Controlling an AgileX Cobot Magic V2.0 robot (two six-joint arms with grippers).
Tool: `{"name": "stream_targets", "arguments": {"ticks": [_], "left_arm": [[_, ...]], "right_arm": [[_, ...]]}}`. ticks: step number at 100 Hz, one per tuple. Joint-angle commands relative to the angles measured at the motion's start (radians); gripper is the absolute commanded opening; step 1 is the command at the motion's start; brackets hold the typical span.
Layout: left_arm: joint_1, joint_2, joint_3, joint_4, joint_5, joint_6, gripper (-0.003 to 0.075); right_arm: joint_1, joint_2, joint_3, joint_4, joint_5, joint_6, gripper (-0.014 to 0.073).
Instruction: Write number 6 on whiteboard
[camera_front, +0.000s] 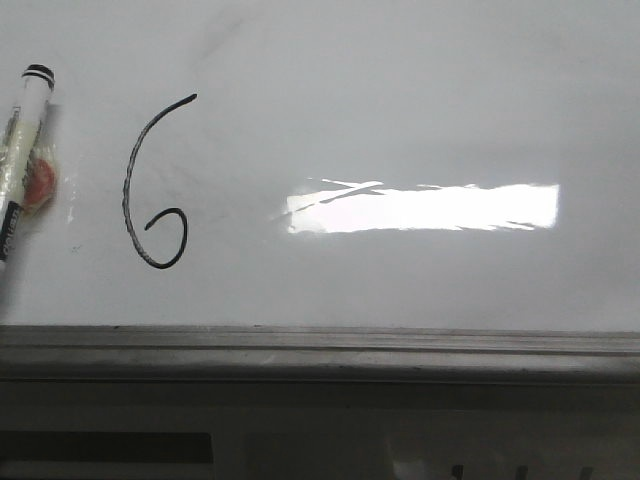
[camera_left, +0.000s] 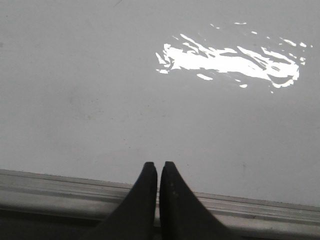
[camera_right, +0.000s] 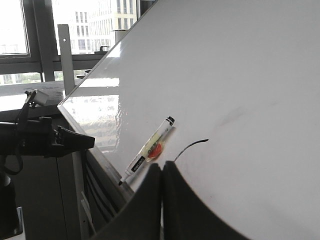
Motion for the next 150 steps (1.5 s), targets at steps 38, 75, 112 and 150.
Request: {"name": "stream_targets", "arguments": {"ticks": [38,75,112,150], "left_arm": [[0.003,-0.028,0.025,0.001,-0.039,-0.011,-0.002],[0.003,-0.028,0.025,0.001,-0.039,-0.011,-0.002],[0.003,-0.028,0.025,0.001,-0.039,-0.011,-0.002],[0.003,-0.028,0.025,0.001,-0.039,-0.011,-0.002]], "right_arm": [[-0.004,0.004,-0.025,-0.008,-0.079,-0.007,-0.0064],[-0.193,0.006,0.019,-0.024,-0.072,-0.03,-0.0064],[-0.716,-0.013,0.164,-0.024,-0.166,0.03,-0.0064],[-1.05,-0.384,0.234,-0.033,0.249,0.065,-0.0064]]}}
